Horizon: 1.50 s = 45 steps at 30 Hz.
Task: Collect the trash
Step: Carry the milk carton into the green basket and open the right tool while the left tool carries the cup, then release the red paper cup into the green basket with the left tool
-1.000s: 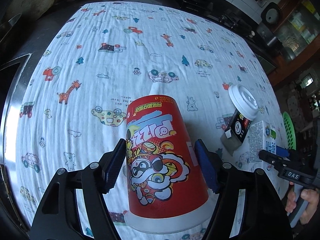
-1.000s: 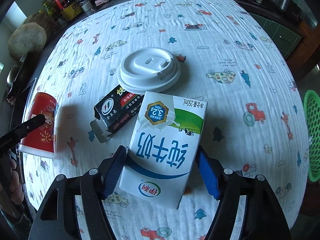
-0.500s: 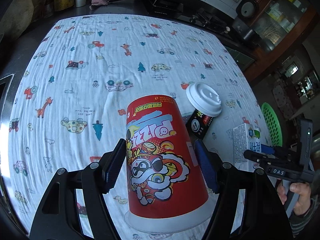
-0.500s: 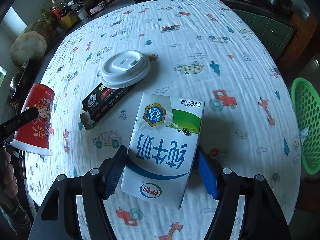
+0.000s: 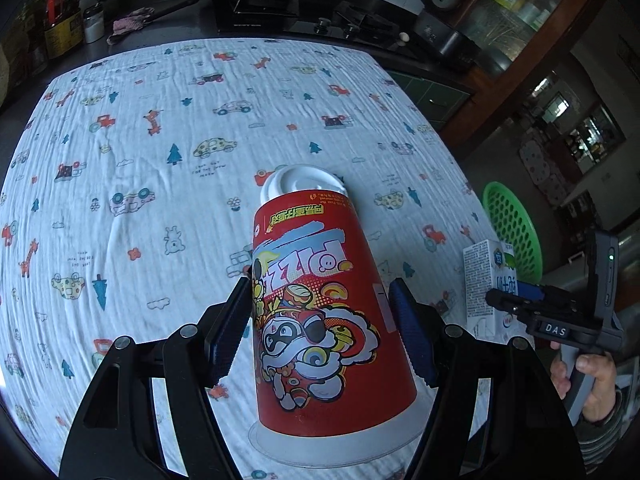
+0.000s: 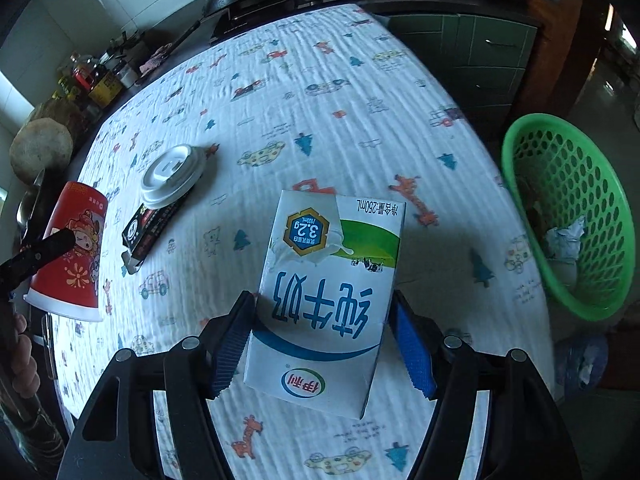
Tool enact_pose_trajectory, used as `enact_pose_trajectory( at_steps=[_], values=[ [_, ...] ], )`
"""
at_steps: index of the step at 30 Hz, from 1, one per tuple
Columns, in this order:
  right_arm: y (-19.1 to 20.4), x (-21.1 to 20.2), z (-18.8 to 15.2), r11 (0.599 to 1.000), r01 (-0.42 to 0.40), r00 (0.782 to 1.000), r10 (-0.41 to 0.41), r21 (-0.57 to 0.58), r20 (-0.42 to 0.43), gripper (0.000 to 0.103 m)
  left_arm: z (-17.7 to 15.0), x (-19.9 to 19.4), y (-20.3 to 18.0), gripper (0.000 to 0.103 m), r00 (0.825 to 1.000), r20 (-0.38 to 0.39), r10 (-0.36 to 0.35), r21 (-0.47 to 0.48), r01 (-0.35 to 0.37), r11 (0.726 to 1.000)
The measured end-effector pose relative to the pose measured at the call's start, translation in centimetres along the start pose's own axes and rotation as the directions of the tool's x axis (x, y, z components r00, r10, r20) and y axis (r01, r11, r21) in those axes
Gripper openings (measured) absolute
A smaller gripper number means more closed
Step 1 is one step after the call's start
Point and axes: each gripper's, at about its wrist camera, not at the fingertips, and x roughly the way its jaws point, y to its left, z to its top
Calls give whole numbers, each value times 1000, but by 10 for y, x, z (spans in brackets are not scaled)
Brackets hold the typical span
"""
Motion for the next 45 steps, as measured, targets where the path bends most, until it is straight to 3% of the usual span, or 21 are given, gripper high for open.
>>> enact_pose_trajectory(
  at_steps=[8, 15, 21, 23, 31, 45],
  values=[
    [-96, -39, 26, 987, 98, 991, -109, 130, 79, 66, 19, 20, -60, 68, 998, -18, -66, 63, 67, 996],
    [-181, -57, 46, 946, 242, 954, -273, 217, 126, 66, 37, 41, -123, 68, 992, -32, -123, 122, 126, 985],
    [-238, -50, 52, 927, 252, 946, -296, 280, 130, 68, 48, 60, -180, 68, 987, -46, -155, 181, 161, 970],
    [-254, -49, 51, 921, 243, 944, -297, 304, 143, 74, 52, 66, -197, 68, 985, -52, -167, 195, 174, 965],
    [-287, -57, 30, 916, 198, 948, -269, 348, 170, 77, 59, 85, -265, 68, 974, -78, -212, 261, 225, 939],
    [-296, -103, -12, 924, 173, 934, -264, 342, 241, 77, 58, 145, -367, 68, 946, -147, -290, 331, 323, 886]
  ],
)
